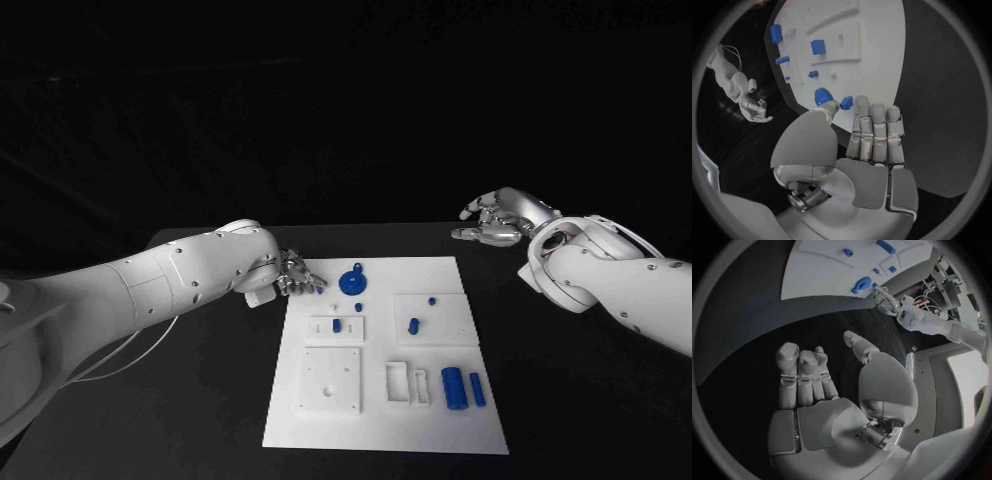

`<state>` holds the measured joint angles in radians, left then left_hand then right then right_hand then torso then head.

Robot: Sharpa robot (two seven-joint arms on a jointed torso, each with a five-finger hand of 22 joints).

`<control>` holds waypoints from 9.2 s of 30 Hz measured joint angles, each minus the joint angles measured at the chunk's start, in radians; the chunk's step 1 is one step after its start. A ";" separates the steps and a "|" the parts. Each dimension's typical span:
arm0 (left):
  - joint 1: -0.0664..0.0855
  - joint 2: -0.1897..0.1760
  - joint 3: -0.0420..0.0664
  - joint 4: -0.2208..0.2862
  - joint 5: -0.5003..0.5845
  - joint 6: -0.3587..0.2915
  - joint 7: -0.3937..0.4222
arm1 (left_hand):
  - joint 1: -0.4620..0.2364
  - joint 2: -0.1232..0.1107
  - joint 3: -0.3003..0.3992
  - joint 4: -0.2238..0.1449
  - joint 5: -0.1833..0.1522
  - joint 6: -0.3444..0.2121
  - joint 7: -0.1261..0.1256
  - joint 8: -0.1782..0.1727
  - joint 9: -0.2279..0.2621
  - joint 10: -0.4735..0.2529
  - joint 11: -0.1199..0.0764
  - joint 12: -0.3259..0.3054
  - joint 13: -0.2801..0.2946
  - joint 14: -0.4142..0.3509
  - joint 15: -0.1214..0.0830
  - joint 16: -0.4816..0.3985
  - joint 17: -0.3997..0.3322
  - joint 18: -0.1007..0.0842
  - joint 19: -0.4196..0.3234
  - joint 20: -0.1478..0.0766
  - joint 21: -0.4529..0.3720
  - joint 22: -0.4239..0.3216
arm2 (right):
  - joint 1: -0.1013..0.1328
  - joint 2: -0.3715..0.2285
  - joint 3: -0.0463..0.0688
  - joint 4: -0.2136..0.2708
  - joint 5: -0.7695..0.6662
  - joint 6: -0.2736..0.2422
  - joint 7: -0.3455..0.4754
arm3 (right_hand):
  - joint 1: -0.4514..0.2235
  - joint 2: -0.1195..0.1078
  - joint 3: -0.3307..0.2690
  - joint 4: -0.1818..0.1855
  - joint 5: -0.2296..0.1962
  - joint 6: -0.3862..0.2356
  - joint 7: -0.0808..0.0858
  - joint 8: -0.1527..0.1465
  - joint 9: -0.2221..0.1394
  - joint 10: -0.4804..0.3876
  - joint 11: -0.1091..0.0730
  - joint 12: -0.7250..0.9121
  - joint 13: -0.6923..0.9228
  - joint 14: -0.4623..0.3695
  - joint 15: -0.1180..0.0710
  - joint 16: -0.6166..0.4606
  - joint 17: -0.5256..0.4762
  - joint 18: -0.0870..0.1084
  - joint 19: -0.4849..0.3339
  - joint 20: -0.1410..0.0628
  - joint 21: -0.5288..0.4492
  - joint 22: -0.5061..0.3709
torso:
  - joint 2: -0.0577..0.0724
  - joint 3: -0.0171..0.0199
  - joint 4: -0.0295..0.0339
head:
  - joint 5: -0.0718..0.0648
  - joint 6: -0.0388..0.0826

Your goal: Assemble the parts on the task board

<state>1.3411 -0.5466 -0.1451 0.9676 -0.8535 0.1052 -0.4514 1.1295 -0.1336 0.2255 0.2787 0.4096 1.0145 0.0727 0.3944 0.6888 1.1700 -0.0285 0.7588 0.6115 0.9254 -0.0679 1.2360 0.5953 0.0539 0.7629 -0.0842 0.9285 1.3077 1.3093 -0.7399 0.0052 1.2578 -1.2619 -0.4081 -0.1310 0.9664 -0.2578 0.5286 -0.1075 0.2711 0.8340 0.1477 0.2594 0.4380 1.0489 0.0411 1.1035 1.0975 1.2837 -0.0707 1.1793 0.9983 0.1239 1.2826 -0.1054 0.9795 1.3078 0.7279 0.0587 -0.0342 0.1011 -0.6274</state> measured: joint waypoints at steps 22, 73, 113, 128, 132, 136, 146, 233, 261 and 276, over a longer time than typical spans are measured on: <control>-0.001 0.004 0.001 -0.009 0.052 0.000 0.007 | 0.117 0.088 -0.023 -0.043 0.000 -0.007 0.000 0.017 -0.028 0.000 0.000 0.000 0.001 -0.007 0.000 0.000 -0.001 0.000 -0.004 0.004 -0.015 0.000 | 0.000 0.003 0.000 -0.004 0.000 0.001 0.000 | 0.000 0.000 -0.003 0.003 0.000 -0.001 -0.001 0.000 0.000 0.000 0.000 0.000 -0.001 0.000 0.000 0.000 0.000 0.000 0.005 -0.002 0.000 0.000 | -0.001 -0.0001 0.0002 | 0.001 -0.001; -0.003 -0.228 -0.040 0.390 0.067 -0.161 0.024 | -0.200 0.190 0.194 -0.466 0.052 0.059 -0.026 0.073 -0.122 0.082 -0.020 -0.016 0.003 0.045 -0.016 0.031 -0.004 0.000 0.043 -0.007 0.009 0.000 | 0.000 -0.005 0.000 -0.006 0.001 0.006 -0.001 | 0.000 0.000 -0.003 0.003 0.004 0.000 0.000 0.000 0.000 0.000 0.000 0.000 -0.003 0.000 0.000 0.000 0.000 0.000 0.004 0.000 0.000 0.000 | -0.003 0.0003 0.0016 | 0.021 -0.006; -0.029 -0.275 -0.089 0.525 -0.153 -0.285 0.031 | -0.228 0.174 0.222 -0.495 0.077 0.077 -0.030 0.087 -0.128 0.110 -0.027 -0.020 0.004 0.072 -0.029 0.035 -0.004 0.000 0.065 -0.014 0.018 0.000 | -0.001 -0.010 0.000 -0.006 0.005 0.010 -0.001 | 0.000 0.000 -0.005 0.005 0.004 -0.001 -0.002 0.000 0.000 0.000 0.000 0.000 -0.003 0.003 -0.003 0.000 0.000 0.000 0.004 0.001 0.000 0.000 | -0.002 0.0005 0.0004 | 0.028 -0.017; -0.030 -0.271 -0.089 0.520 -0.189 -0.284 0.037 | -0.228 0.173 0.225 -0.498 0.077 0.077 -0.030 0.085 -0.127 0.111 -0.028 -0.020 0.004 0.072 -0.028 0.035 -0.004 0.000 0.065 -0.014 0.018 0.000 | -0.001 -0.013 0.000 -0.005 0.006 0.010 -0.001 | 0.000 0.000 -0.005 0.005 0.004 0.001 -0.003 0.000 0.000 0.000 0.000 0.000 -0.004 0.003 -0.003 0.000 0.000 0.000 0.004 0.001 0.000 0.000 | -0.002 0.0003 0.0004 | 0.026 -0.019; -0.031 -0.272 -0.089 0.521 -0.191 -0.283 0.037 | -0.228 0.173 0.226 -0.498 0.079 0.077 -0.030 0.087 -0.128 0.113 -0.027 -0.020 0.004 0.072 -0.028 0.035 -0.004 0.000 0.065 -0.014 0.018 0.000 | -0.001 -0.013 0.000 -0.005 0.006 0.010 -0.001 | 0.000 0.000 -0.005 0.005 0.004 0.001 -0.003 0.000 0.000 0.000 0.000 0.000 -0.004 0.002 -0.002 0.000 0.000 0.000 0.000 -0.001 -0.004 0.000 | -0.002 0.0004 0.0005 | 0.026 -0.020; -0.031 -0.273 -0.089 0.521 -0.189 -0.283 0.037 | -0.228 0.173 0.225 -0.499 0.081 0.077 -0.030 0.089 -0.129 0.113 -0.027 -0.020 0.004 0.072 -0.028 0.035 -0.004 0.000 0.065 -0.014 0.018 0.000 | -0.001 -0.013 0.000 -0.005 0.006 0.010 -0.001 | 0.000 0.000 -0.005 0.005 0.004 0.001 -0.003 0.000 0.000 0.000 0.000 0.004 -0.005 0.002 -0.002 0.000 0.000 0.000 0.003 -0.004 -0.004 0.000 | -0.002 -0.0003 0.0005 | 0.026 -0.020; -0.031 -0.273 -0.089 0.521 -0.181 -0.282 0.037 | -0.228 0.173 0.225 -0.499 0.081 0.079 -0.032 0.089 -0.130 0.113 -0.027 -0.024 0.003 0.072 -0.028 0.035 -0.005 0.000 0.065 -0.014 0.018 0.000 | -0.001 -0.013 0.000 -0.005 0.006 0.010 -0.001 | 0.000 0.000 -0.005 0.005 0.004 -0.001 -0.001 0.000 0.000 0.000 0.000 0.004 -0.005 0.002 -0.002 0.000 0.000 0.000 0.003 -0.004 -0.004 0.000 | -0.002 -0.0004 0.0006 | 0.028 -0.021; -0.028 -0.247 -0.035 0.429 -0.058 -0.109 0.069 | -0.227 0.174 0.225 -0.499 0.077 0.082 -0.035 0.085 -0.137 0.129 -0.025 -0.035 0.000 0.079 -0.028 0.035 -0.005 0.000 0.068 -0.018 0.018 0.000 | -0.006 -0.009 0.000 -0.011 0.007 0.013 0.000 | 0.000 0.000 -0.008 0.008 0.004 -0.004 -0.002 0.000 0.000 0.000 0.000 0.004 -0.008 0.002 -0.002 -0.004 0.000 0.000 0.006 -0.001 -0.004 0.000 | -0.002 0.0008 -0.0006 | 0.026 -0.019; 0.017 -0.195 -0.030 0.382 -0.075 0.051 -0.010 | -0.227 0.174 0.224 -0.500 0.087 0.079 -0.032 0.089 -0.134 0.123 -0.027 -0.035 0.004 0.077 -0.026 0.035 -0.003 0.000 0.068 -0.018 0.024 0.000 | -0.010 -0.006 0.000 -0.013 0.007 0.014 0.000 | 0.000 0.000 -0.008 0.008 0.004 -0.002 -0.004 0.000 0.000 0.000 0.000 0.004 -0.009 0.002 -0.002 -0.004 0.000 0.000 0.003 -0.003 -0.004 0.000 | -0.003 0.0018 0.0007 | 0.028 -0.024; 0.017 -0.188 -0.035 0.392 -0.117 0.016 -0.014 | -0.227 0.174 0.224 -0.501 0.087 0.078 -0.032 0.093 -0.133 0.124 -0.027 -0.035 0.005 0.077 -0.026 0.035 -0.003 0.000 0.068 -0.018 0.024 0.000 | -0.010 -0.006 0.000 -0.012 0.007 0.014 0.000 | 0.000 0.000 -0.008 0.008 0.004 -0.002 0.000 0.000 0.000 0.000 0.000 0.004 -0.010 0.002 -0.002 -0.004 0.000 0.000 0.002 -0.002 -0.004 0.000 | -0.003 0.0005 0.0005 | 0.031 -0.023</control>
<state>1.3585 -0.7349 -0.1797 1.3597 -0.9707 0.1209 -0.4655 0.9023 0.0400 0.4490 -0.2223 0.4964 1.0929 0.0408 0.4873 0.5556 1.2942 -0.0558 0.7239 0.6162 1.0023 -0.0939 1.2706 0.5925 0.0540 0.8311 -0.1017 0.9523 1.3076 1.2993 -0.7464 0.0051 1.2459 -1.2551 -0.3941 -0.1312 0.9664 -0.2578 0.5204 -0.0994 0.2750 0.8318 0.1480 0.2594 0.4380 1.0489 0.0411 1.1073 1.0876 1.2853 -0.0723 1.1753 0.9983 0.1239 1.2843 -0.1073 0.9757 1.3077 0.7247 0.0592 -0.0337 0.1320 -0.6505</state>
